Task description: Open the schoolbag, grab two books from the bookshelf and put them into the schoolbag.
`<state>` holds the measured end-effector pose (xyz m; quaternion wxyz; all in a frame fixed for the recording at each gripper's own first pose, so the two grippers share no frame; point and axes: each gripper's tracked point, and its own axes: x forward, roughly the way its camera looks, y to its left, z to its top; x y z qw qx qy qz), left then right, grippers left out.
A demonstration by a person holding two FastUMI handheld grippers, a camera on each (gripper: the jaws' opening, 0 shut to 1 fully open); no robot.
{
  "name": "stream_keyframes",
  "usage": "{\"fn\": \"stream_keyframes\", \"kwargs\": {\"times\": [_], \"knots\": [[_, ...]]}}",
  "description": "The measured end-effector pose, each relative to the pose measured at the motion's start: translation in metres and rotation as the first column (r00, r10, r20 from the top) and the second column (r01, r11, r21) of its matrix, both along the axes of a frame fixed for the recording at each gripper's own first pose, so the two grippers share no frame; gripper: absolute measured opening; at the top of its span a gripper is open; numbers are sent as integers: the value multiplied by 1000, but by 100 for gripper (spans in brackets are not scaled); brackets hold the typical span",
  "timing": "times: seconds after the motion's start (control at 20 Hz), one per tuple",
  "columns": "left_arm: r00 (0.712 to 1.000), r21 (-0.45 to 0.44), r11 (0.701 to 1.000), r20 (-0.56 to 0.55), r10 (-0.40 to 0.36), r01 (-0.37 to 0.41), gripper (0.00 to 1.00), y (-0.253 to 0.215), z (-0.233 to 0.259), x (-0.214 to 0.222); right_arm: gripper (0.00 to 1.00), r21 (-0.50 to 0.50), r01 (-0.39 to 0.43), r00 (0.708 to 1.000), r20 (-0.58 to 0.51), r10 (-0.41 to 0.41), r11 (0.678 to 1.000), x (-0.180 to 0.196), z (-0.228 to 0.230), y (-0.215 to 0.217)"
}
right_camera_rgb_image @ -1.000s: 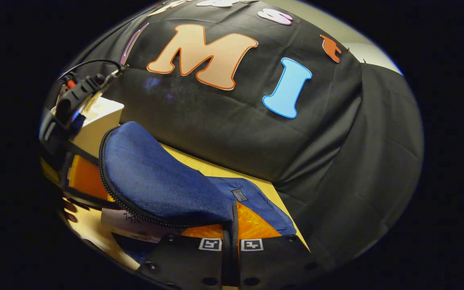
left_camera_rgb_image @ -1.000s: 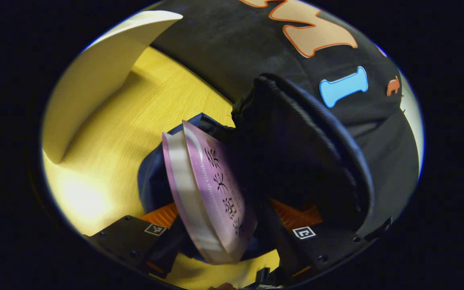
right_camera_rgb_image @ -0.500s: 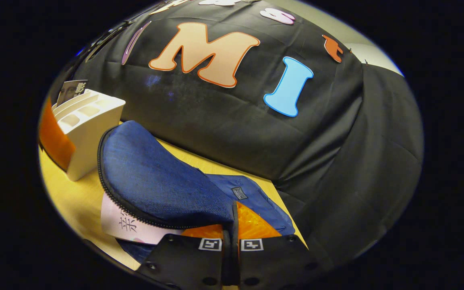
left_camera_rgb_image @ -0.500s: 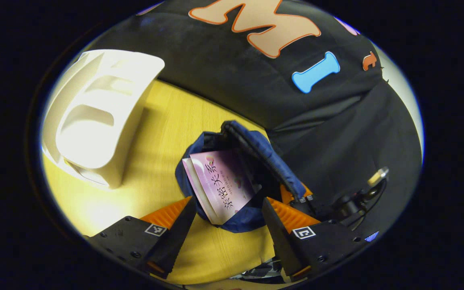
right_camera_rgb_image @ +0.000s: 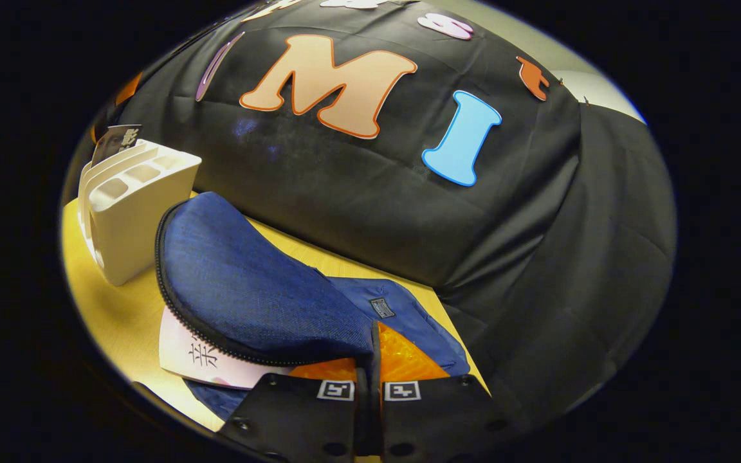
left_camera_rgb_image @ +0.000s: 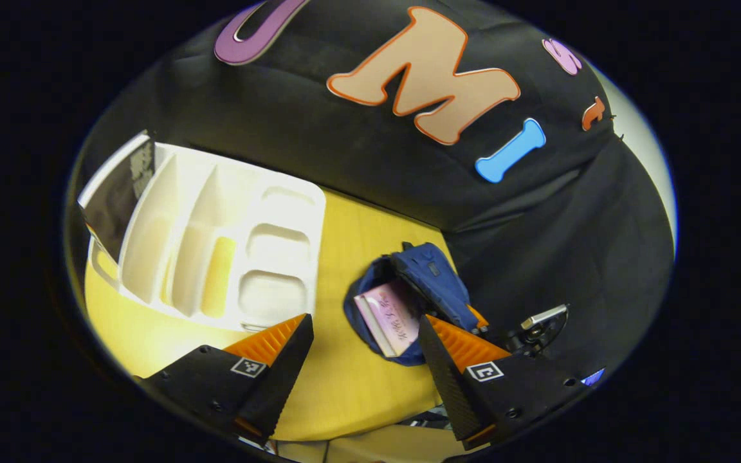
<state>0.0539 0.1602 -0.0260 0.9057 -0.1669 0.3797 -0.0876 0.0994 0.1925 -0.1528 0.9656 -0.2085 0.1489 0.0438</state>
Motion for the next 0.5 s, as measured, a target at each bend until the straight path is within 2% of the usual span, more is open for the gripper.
{"fn": "stream_keyframes", "kwargs": {"times": [0.2,0.5], "knots": [[996,62,994,-19,90,-88,96,63,36,-1,3,-18,4,1000,-6,-4,1000,0,-4,2],[964,158,953,-22,265,-258,96,180,82,3,2,-22,27,999,-27,-28,999,-4,-12,4]]}}
